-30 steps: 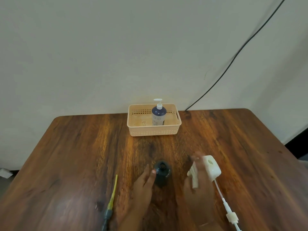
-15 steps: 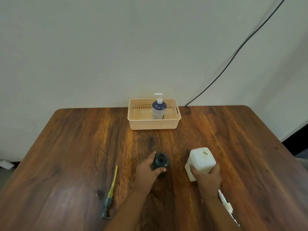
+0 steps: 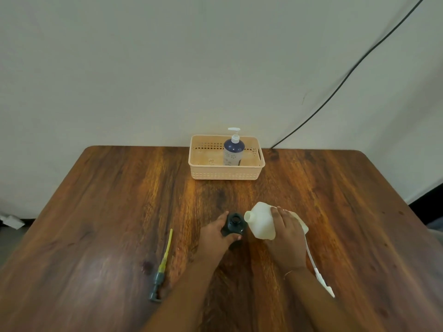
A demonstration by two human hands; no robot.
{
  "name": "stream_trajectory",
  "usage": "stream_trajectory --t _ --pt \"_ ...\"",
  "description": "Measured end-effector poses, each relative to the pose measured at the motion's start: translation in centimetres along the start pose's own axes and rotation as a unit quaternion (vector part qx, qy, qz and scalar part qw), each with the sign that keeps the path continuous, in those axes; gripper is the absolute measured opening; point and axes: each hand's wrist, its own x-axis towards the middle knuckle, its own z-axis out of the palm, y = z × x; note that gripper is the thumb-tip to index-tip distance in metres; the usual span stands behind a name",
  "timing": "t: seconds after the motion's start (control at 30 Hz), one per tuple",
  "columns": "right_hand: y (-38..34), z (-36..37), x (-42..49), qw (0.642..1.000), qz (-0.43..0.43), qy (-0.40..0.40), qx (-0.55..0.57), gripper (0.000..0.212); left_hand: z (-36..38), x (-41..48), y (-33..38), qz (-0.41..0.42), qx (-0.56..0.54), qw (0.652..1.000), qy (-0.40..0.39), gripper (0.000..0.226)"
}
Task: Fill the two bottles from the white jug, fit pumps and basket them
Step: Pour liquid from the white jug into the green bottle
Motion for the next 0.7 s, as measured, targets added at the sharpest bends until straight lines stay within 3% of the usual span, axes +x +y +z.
stream_trajectory --t 0.7 --pt "-0.3 -1.6 1.8 0.992 -0.084 -0.012 -0.088 0.079 -0.4 -0.1 0.3 -0.001 -0.008 1.000 -0.009 0.076"
